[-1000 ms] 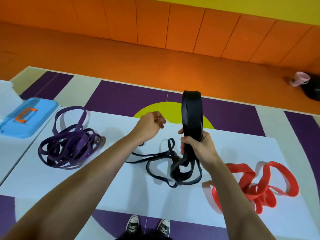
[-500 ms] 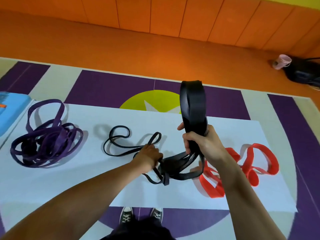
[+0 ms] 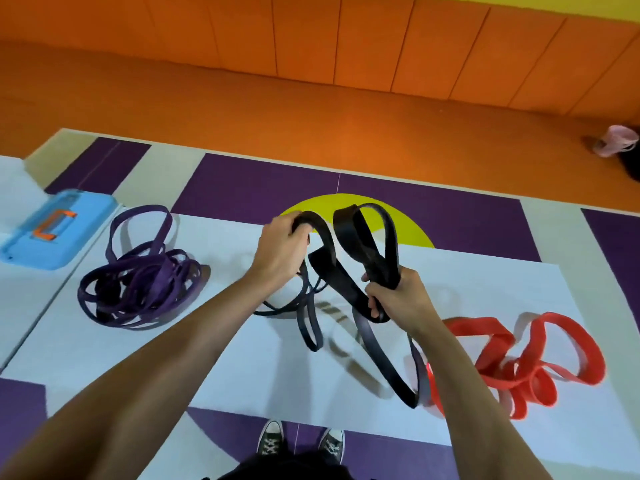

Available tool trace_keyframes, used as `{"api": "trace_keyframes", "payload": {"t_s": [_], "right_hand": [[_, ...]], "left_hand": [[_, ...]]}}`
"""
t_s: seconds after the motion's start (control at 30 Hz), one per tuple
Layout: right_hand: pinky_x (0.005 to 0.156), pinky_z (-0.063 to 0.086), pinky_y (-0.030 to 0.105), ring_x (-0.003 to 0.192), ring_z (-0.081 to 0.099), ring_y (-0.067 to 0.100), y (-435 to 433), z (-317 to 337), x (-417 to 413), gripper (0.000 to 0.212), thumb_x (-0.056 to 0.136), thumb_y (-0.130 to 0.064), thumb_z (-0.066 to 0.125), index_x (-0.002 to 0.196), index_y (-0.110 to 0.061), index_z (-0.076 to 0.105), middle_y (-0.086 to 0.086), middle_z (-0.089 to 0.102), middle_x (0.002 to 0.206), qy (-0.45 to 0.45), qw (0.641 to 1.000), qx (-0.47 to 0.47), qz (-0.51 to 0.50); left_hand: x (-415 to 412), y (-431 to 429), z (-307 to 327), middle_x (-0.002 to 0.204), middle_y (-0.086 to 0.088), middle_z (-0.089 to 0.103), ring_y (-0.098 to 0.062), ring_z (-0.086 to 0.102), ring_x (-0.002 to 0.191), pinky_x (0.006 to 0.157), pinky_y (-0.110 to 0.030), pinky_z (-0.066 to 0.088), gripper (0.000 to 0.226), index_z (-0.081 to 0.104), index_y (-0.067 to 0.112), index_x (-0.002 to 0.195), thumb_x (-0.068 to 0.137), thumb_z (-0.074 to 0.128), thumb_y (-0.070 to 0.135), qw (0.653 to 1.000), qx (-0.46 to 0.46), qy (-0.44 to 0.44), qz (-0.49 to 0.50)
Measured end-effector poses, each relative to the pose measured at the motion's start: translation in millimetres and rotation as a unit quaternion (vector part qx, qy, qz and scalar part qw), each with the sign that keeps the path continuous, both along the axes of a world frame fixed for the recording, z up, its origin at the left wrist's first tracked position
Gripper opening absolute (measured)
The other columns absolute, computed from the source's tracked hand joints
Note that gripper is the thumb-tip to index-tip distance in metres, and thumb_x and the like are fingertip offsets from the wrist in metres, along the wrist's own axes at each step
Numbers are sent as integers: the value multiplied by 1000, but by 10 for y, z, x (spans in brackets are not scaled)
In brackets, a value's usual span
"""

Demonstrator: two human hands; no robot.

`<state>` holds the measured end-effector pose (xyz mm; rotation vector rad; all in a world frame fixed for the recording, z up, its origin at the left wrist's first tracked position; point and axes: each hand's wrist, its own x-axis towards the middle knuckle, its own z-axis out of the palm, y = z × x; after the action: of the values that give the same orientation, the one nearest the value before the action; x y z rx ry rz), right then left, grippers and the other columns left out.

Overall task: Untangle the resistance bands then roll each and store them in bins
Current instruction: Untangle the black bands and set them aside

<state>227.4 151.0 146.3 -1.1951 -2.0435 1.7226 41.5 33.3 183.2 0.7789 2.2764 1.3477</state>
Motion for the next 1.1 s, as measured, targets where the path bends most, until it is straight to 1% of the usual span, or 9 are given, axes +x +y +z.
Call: {"api": "trace_keyframes", "payload": {"t_s": [0.1,0.23,0.33,0.47,0.6,0.7,0.87,0.97,1.1], "right_hand": [[48,44,29,44,53,25,66,-108,-13,5,86,-1,61,89,-2,66,11,60,54,-19,1000,8,-22],[50,46,33,42,54,26,-11,-102,-144,9,86,-5,64,80,2,64,13,62,54,-10,999,15,-27],[48,45,30,44,49,24,-92,26,-249,7,86,4,60,85,2,67,13,55,55,80,993,-49,-64],[58,48,35,53,52,26,-185,113,-382,15,86,9,57,80,-3,64,13,54,59,191,972,-108,-87],[63,46,35,60,54,28,-313,32,-420,14,80,7,59,75,-6,62,14,53,64,223,961,-144,-80],[66,43,30,70,54,25,-420,-108,-341,5,67,-7,67,69,-10,64,12,58,71,197,967,-146,-67],[60,45,16,64,55,14,-520,-320,-351,7,81,-1,70,76,-5,69,5,61,70,136,983,-102,-64],[63,53,22,65,64,14,-550,-457,-270,2,85,0,69,83,-1,70,12,66,69,63,992,-92,-58],[74,54,26,77,73,11,-525,-604,-121,8,85,-10,76,92,-14,75,-4,77,79,25,994,-81,-62]], "left_hand": [[-260,-172,-4,61,-3,54,-21,42,56,59,-34,32,24,61,2,74,93,47,9,997,32,-16,75],[-364,-339,-100,60,-1,57,-20,47,58,62,-35,36,30,54,15,63,92,48,14,990,32,-41,134],[-250,-372,-189,59,0,62,-15,52,52,59,-32,39,29,56,17,64,92,50,18,994,-98,-41,4],[-150,-482,-393,64,-12,68,-17,62,59,67,-34,47,15,63,9,80,88,50,12,952,-211,-98,-196],[36,-461,-371,64,-11,65,-19,63,60,63,-25,51,22,66,-3,86,91,44,-2,938,-170,-194,-232],[158,-332,-280,58,-4,65,-16,58,52,56,-21,45,28,66,5,72,94,50,6,955,-131,-219,-151],[53,-326,-195,78,-13,75,-20,50,50,58,-30,37,26,71,0,93,96,49,11,950,-28,-303,-66],[-10,-372,-84,84,-19,76,-21,41,46,63,-34,37,24,61,-8,107,101,43,7,928,60,-361,-70],[-176,-465,78,106,-20,76,-22,40,51,66,-35,38,22,63,0,112,104,44,10,937,66,-322,-118]]}}
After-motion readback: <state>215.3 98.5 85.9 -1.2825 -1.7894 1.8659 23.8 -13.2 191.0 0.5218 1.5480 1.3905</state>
